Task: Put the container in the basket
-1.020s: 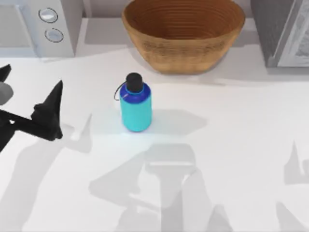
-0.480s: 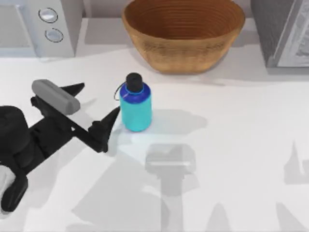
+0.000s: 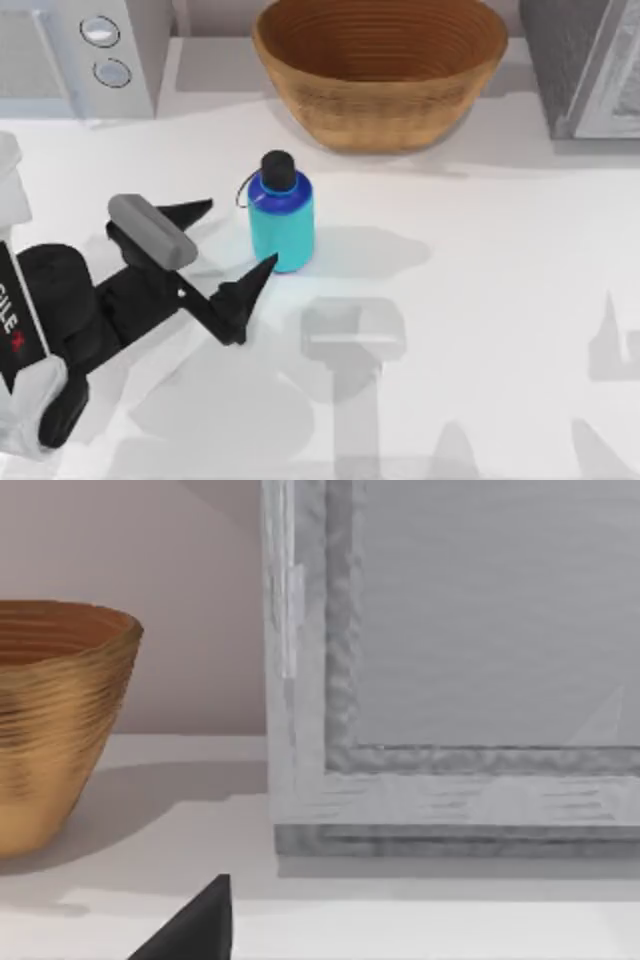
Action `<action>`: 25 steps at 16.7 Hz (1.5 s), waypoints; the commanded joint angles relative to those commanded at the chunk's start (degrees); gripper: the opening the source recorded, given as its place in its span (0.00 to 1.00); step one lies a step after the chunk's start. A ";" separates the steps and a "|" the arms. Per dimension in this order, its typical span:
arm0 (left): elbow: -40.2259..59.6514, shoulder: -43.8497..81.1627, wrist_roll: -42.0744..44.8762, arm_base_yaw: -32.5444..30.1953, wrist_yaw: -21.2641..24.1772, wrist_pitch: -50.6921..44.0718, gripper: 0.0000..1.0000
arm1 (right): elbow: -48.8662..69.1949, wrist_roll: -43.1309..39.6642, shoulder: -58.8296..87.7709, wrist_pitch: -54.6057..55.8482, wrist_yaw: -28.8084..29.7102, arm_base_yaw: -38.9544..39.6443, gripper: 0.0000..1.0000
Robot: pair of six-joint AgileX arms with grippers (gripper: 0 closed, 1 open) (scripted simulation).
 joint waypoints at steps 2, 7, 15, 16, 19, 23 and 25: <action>0.00 0.00 0.00 0.00 0.00 0.00 1.00 | 0.00 0.00 0.00 0.00 0.00 0.00 1.00; 3.37 1.01 -0.19 -1.42 -1.37 -2.25 1.00 | 0.00 0.00 0.00 0.00 0.00 0.00 1.00; 15.01 4.95 -0.89 -6.40 -6.28 -9.57 1.00 | 0.00 0.00 0.00 0.00 0.00 0.00 1.00; 15.01 4.95 -0.89 -6.40 -6.28 -9.57 1.00 | 0.00 0.00 0.00 0.00 0.00 0.00 1.00; 15.01 4.95 -0.89 -6.40 -6.28 -9.57 0.92 | 0.00 0.00 0.00 0.00 0.00 0.00 1.00; 15.01 4.95 -0.89 -6.40 -6.28 -9.57 0.62 | 0.00 0.00 0.00 0.00 0.00 0.00 1.00; 15.01 4.95 -0.89 -6.40 -6.28 -9.57 0.47 | 0.00 0.00 0.00 0.00 0.00 0.00 1.00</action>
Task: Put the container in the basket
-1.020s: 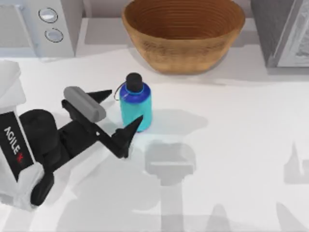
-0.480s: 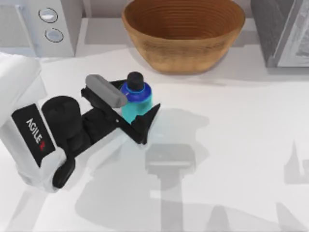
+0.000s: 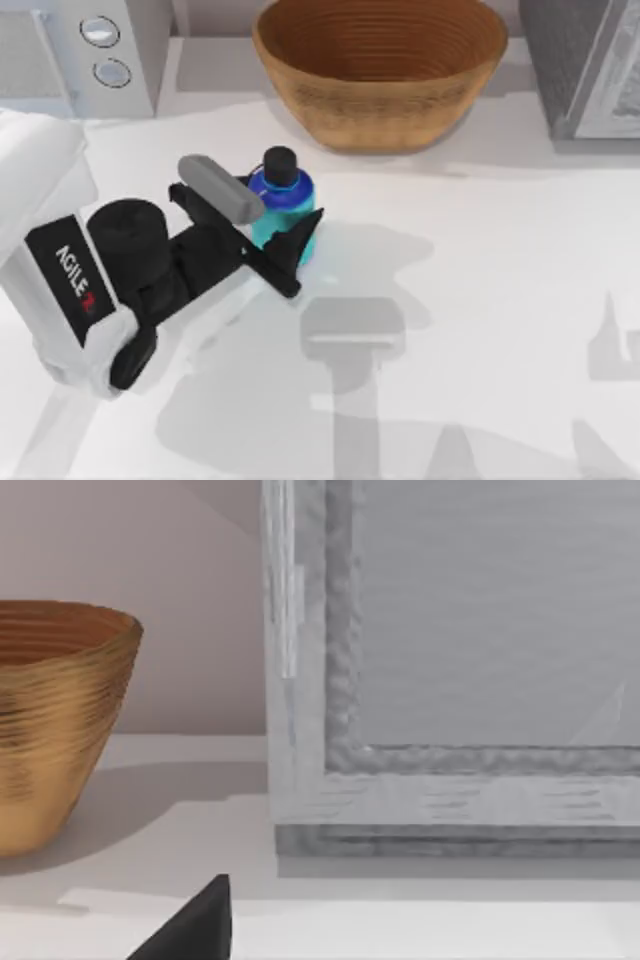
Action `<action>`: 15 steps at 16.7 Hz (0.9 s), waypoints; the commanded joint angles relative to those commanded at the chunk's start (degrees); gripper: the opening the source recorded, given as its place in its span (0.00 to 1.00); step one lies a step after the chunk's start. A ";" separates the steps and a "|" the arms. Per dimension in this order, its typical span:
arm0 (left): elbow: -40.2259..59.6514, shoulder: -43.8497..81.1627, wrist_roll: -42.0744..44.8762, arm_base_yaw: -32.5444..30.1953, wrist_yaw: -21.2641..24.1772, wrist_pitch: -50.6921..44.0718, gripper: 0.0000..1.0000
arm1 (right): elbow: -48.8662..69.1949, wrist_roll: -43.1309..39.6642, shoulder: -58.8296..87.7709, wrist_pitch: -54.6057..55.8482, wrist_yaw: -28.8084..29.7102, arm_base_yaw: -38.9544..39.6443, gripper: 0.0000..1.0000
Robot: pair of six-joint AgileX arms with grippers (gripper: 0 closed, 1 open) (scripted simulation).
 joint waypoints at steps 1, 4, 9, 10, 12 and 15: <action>0.00 0.00 0.00 0.00 0.00 0.00 0.40 | 0.00 0.00 0.00 0.00 0.00 0.00 1.00; 0.00 0.00 0.00 0.00 0.00 0.00 0.17 | 0.00 0.00 0.00 0.00 0.00 0.00 1.00; 0.00 0.00 0.00 0.00 0.00 0.00 0.00 | 0.00 0.00 0.00 0.00 0.00 0.00 1.00; 0.00 0.00 0.00 0.00 0.00 0.00 0.00 | 0.00 0.00 0.00 0.00 0.00 0.00 1.00; 0.00 0.00 0.00 0.00 0.00 0.00 0.00 | 0.00 0.00 0.00 0.00 0.00 0.00 1.00; -0.09 -0.15 0.04 0.06 0.03 -0.02 0.00 | 0.00 0.00 0.00 0.00 0.00 0.00 1.00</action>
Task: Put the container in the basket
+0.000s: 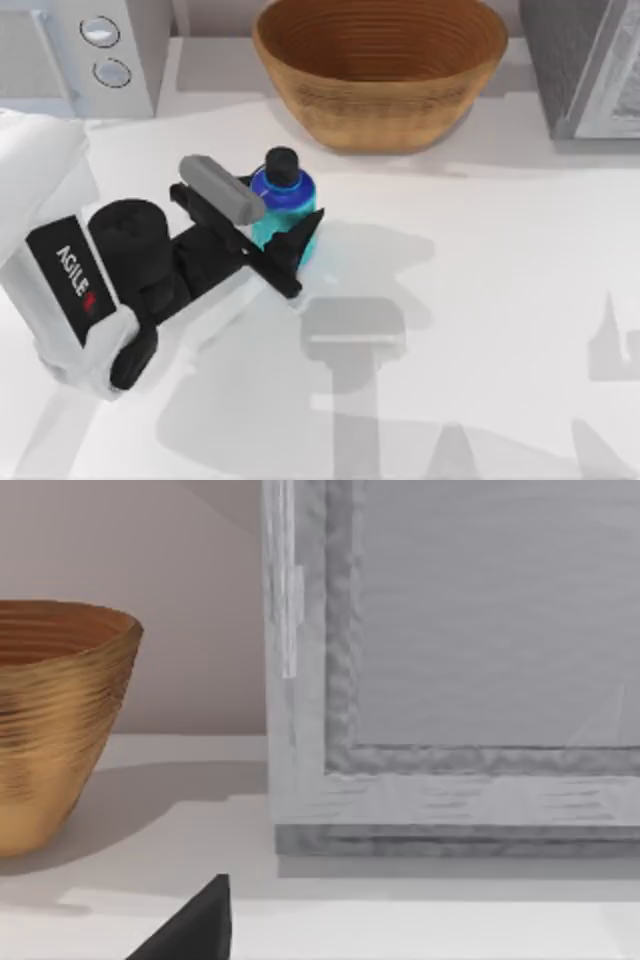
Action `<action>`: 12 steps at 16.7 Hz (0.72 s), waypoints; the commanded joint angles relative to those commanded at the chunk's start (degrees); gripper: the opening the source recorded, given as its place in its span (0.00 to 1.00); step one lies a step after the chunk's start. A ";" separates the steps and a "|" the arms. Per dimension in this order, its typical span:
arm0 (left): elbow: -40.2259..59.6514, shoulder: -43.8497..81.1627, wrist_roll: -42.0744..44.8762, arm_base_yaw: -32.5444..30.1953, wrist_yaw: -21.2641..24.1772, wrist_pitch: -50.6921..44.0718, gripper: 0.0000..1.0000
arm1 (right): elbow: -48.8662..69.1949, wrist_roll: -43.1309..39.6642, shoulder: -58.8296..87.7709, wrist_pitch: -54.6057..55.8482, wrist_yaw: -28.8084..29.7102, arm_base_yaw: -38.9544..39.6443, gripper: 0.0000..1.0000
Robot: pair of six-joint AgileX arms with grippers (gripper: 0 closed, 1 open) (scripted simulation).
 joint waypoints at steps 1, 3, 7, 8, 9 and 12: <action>-0.07 -0.13 0.00 0.05 0.06 -0.07 0.00 | 0.00 0.00 0.00 0.00 0.00 0.00 1.00; -1.24 -2.14 -0.04 0.87 0.83 -1.23 0.00 | 0.00 0.00 0.00 0.00 0.00 0.00 1.00; -7.27 -13.48 0.03 5.07 4.35 -7.18 0.00 | 0.00 0.00 0.00 0.00 0.00 0.00 1.00; -9.29 -17.72 0.16 6.41 5.57 -9.15 0.00 | 0.00 0.00 0.00 0.00 0.00 0.00 1.00; -11.40 -22.25 0.36 7.78 6.87 -11.21 0.00 | 0.00 0.00 0.00 0.00 0.00 0.00 1.00; -17.82 -35.74 1.19 11.85 10.95 -17.43 0.00 | 0.00 0.00 0.00 0.00 0.00 0.00 1.00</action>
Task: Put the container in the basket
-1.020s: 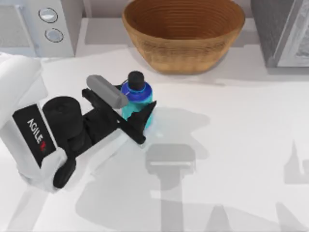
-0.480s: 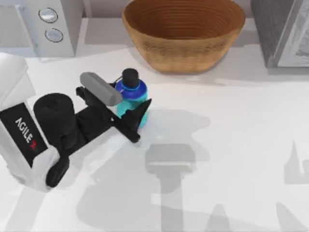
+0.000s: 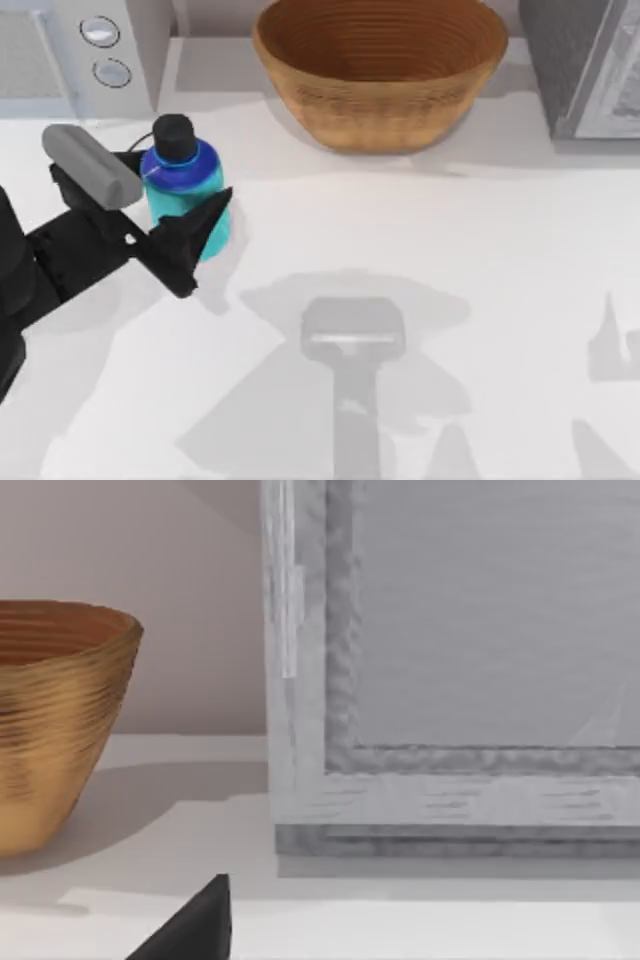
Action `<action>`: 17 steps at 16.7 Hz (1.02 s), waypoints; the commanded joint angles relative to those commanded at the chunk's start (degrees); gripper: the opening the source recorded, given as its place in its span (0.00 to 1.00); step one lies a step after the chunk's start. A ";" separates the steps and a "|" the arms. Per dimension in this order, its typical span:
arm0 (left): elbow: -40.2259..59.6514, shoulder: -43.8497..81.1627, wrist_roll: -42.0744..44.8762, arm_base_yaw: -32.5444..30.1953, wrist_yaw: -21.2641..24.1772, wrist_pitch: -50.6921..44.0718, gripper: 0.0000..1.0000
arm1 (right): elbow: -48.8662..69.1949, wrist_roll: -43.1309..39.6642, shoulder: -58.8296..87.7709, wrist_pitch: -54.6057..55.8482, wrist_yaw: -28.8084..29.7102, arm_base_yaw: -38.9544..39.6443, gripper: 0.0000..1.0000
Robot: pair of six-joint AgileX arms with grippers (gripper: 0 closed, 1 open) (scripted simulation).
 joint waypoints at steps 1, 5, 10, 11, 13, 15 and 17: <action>-1.99 -3.79 0.32 1.26 1.27 -1.92 0.00 | 0.00 0.00 0.00 0.00 0.00 0.00 1.00; -7.56 -12.97 1.36 4.86 4.90 -7.23 0.00 | 0.00 0.00 0.00 0.00 0.00 0.00 1.00; -8.02 -13.66 1.55 5.04 5.18 -7.75 0.00 | 0.00 0.00 0.00 0.00 0.00 0.00 1.00; -7.93 -13.60 1.55 5.01 5.18 -7.78 0.00 | 0.00 0.00 0.00 0.00 0.00 0.00 1.00; -6.04 -12.18 1.42 4.28 5.04 -8.60 0.00 | 0.00 0.00 0.00 0.00 0.00 0.00 1.00; -1.75 -9.20 1.11 2.96 4.45 -10.55 0.00 | 0.00 0.00 0.00 0.00 0.00 0.00 1.00; 5.02 -5.02 0.65 1.25 3.32 -13.56 0.00 | 0.00 0.00 0.00 0.00 0.00 0.00 1.00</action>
